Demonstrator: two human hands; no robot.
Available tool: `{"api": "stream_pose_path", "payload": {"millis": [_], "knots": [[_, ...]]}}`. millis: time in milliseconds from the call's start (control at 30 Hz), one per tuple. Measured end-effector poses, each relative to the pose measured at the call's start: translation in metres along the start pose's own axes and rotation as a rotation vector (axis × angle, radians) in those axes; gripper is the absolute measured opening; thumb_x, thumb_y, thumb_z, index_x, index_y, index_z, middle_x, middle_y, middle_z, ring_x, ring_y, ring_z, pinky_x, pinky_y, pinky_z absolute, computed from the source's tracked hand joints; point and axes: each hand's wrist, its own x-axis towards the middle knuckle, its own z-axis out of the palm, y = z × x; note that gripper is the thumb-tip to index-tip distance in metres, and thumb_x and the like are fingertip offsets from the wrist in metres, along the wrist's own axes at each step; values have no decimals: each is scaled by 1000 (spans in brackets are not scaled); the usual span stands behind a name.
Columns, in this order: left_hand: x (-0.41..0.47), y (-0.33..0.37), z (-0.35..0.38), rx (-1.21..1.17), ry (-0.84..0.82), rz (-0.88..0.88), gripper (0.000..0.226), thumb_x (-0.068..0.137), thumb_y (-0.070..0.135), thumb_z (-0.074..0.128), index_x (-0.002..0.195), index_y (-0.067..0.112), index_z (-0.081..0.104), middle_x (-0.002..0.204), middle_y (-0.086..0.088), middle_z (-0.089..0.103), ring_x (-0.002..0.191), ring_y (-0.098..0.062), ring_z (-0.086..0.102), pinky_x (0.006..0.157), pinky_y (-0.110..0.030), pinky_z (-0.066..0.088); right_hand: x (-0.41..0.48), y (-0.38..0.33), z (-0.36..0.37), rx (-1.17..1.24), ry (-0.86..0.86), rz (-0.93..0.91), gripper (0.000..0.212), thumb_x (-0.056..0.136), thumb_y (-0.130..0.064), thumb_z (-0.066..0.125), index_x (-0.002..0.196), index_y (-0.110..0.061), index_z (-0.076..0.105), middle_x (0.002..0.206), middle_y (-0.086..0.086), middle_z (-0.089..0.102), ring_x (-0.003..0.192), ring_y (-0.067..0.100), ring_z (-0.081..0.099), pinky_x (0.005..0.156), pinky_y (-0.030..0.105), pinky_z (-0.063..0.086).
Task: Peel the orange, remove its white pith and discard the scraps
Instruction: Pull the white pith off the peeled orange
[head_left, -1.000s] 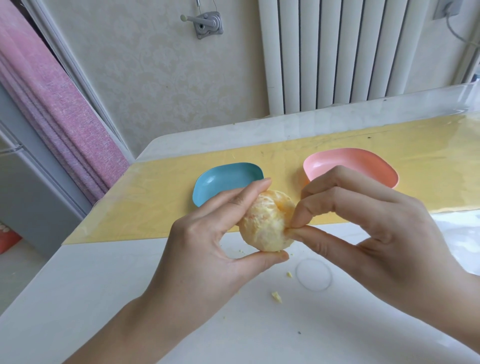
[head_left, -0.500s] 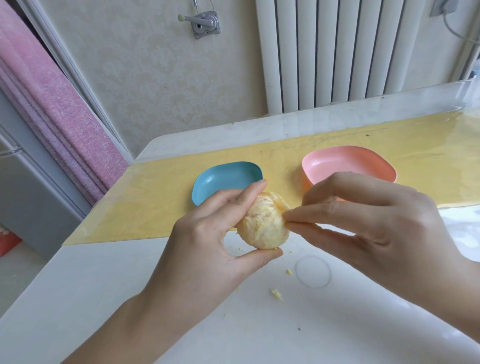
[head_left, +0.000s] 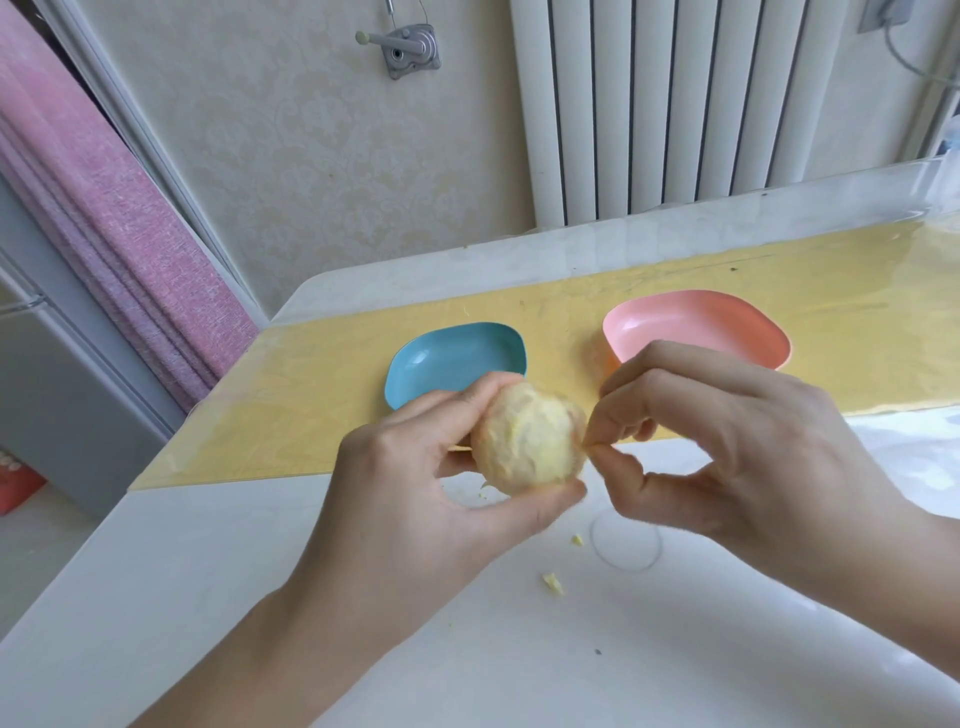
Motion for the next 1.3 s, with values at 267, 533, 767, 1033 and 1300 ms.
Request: {"api": "stream_pose_path", "payload": {"millis": [267, 533, 767, 1033, 1300], "knots": [[13, -5, -18, -358, -37, -95, 55, 53, 32, 83, 105, 38, 68, 106, 8, 72, 98, -16, 68, 82, -24, 53, -1, 0, 4, 73, -35, 77, 21, 94, -23, 50, 90, -12, 68, 87, -5, 57, 76, 6, 51, 72, 7, 36], [15, -15, -11, -358, -61, -103, 57, 50, 27, 84, 102, 39, 64, 107, 12, 69, 103, -13, 65, 81, -17, 50, -7, 7, 13, 46, -84, 143, 25, 80, -46, 63, 69, -24, 63, 73, -15, 50, 67, 3, 44, 62, 12, 37], [14, -18, -9, -370, -102, -161, 58, 48, 30, 85, 102, 35, 64, 108, 9, 69, 100, -14, 67, 79, -20, 51, -7, 2, 10, 134, -60, 181, 3, 79, -23, 70, 78, -24, 72, 79, -16, 62, 67, 0, 56, 60, 10, 41], [14, -20, -8, -240, -94, -151, 63, 48, 31, 86, 105, 40, 61, 109, 12, 68, 102, -13, 65, 86, -25, 52, -4, 2, 5, 77, 60, 123, 13, 84, -31, 65, 85, -22, 74, 75, -16, 60, 71, 7, 50, 67, 27, 40], [8, -12, -3, -94, -113, -49, 66, 52, 21, 85, 111, 42, 62, 106, 17, 66, 102, -4, 63, 84, -9, 47, -2, 0, 4, -54, 134, 22, 10, 82, -26, 72, 86, -18, 76, 80, -6, 57, 70, 19, 51, 67, 28, 35]]}}
